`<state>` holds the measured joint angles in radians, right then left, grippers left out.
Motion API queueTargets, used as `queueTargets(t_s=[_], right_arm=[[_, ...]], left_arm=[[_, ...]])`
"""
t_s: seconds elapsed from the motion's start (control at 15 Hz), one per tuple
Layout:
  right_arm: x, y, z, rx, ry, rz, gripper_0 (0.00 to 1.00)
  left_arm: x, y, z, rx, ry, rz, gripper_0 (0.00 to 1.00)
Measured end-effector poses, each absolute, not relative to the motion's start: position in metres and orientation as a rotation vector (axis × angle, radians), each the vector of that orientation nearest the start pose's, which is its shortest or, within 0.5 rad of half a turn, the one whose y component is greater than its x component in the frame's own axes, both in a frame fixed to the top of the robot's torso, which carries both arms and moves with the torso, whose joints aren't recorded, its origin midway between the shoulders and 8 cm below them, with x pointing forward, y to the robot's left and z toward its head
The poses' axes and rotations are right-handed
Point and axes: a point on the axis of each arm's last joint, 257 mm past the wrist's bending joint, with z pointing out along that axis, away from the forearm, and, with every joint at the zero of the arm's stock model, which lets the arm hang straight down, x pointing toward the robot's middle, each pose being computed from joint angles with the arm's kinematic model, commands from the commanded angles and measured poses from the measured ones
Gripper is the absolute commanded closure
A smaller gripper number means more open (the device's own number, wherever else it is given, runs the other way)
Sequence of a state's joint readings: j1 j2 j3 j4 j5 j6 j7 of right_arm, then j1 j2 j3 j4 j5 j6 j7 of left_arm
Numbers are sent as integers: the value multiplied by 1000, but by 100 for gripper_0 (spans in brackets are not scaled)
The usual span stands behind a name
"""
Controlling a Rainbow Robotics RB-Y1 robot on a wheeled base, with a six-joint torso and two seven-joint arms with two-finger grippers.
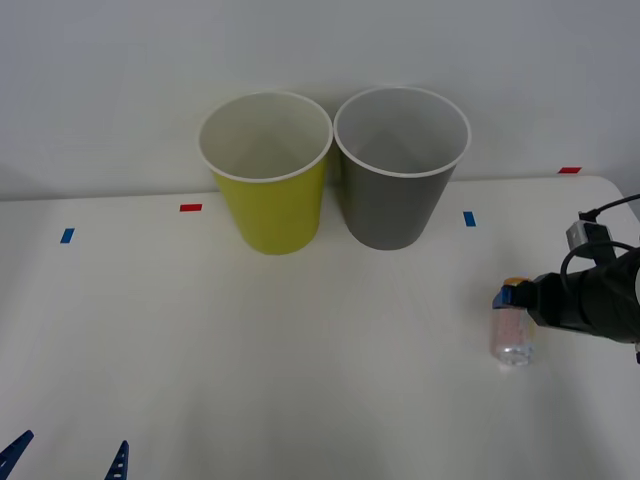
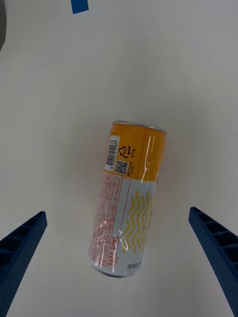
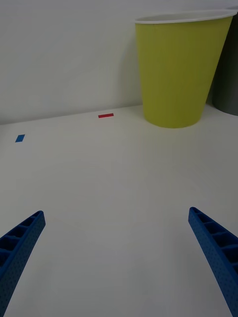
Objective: Put cans in the gray bin and PET bottles in the light green bin.
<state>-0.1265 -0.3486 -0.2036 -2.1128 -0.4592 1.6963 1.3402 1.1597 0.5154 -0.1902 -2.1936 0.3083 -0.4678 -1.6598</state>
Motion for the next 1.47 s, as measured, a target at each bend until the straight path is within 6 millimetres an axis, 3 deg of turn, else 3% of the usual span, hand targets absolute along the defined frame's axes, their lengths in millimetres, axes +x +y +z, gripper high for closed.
queueTargets(t_s=[0.33,0.53,1.47], right_arm=[[419,-308,-244,213,2572,135,0],[423,-317,-254,265,2597,146,0],[455,-321,-273,383,2692,256,0]], left_arm=[[211,284,-239,107,1701,6,0],[211,284,-239,107,1701,6,0],[211,284,-239,107,1701,6,0]])
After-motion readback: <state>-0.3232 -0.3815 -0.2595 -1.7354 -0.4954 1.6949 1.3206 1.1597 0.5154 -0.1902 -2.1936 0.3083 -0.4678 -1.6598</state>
